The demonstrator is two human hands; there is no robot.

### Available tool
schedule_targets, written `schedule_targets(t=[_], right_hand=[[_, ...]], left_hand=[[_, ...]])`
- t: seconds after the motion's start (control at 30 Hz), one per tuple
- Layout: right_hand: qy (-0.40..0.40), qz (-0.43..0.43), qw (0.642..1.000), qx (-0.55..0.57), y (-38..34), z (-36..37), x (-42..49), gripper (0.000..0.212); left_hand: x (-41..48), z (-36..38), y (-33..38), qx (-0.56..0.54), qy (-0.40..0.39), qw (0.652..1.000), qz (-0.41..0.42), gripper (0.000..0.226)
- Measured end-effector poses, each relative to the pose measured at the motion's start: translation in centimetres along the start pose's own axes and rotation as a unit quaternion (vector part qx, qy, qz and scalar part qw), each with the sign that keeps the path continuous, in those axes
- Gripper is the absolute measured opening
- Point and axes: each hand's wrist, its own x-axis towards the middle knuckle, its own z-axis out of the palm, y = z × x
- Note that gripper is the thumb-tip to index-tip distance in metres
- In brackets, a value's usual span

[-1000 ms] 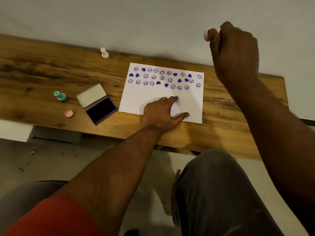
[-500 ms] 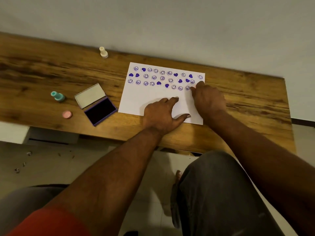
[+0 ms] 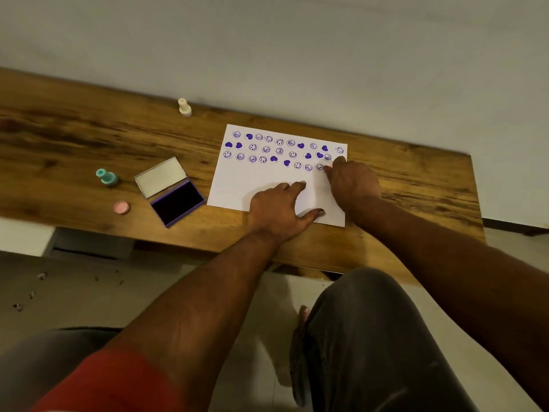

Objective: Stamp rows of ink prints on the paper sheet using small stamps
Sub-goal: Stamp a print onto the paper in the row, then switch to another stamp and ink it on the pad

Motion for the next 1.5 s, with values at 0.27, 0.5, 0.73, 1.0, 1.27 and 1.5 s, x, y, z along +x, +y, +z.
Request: schedule_targets(t=[0.27, 0.5, 0.73, 1.0, 1.27, 1.5], right_hand=[[0.078, 0.077, 0.976, 0.187, 1.6, 0.4, -0.5, 0.049], [0.082, 0.269, 0.657, 0.699, 1.7, -0.8, -3.3, 0.043], [0.136, 0.152, 0.792, 0.576, 1.0, -2.1, -3.3, 0.031], [0.115, 0.081, 0.850, 0.507, -2.3, -3.0, -3.7, 0.039], [0.058, -0.115, 0.850, 0.511, -16.8, -6.5, -5.0, 0.030], [0.005, -0.301, 0.867, 0.398, -28.9, -7.4, -5.7, 0.025]], left_hand=[[-0.2, 0.0, -0.4, -0.014, 0.009, 1.000, 0.008, 0.090], [-0.6, -0.4, -0.3, -0.085, 0.064, 0.994, 0.021, 0.083], [-1.0, -0.8, 0.0, -0.114, 0.089, 0.989, 0.016, 0.068], [-3.6, -5.6, -4.4, -0.205, 0.161, 0.965, -0.016, 0.049], [-11.6, -11.0, -15.6, -0.112, 0.297, 0.904, -0.287, 0.044], [-14.3, -11.5, -22.0, -0.118, 0.200, 0.887, -0.400, 0.066]])
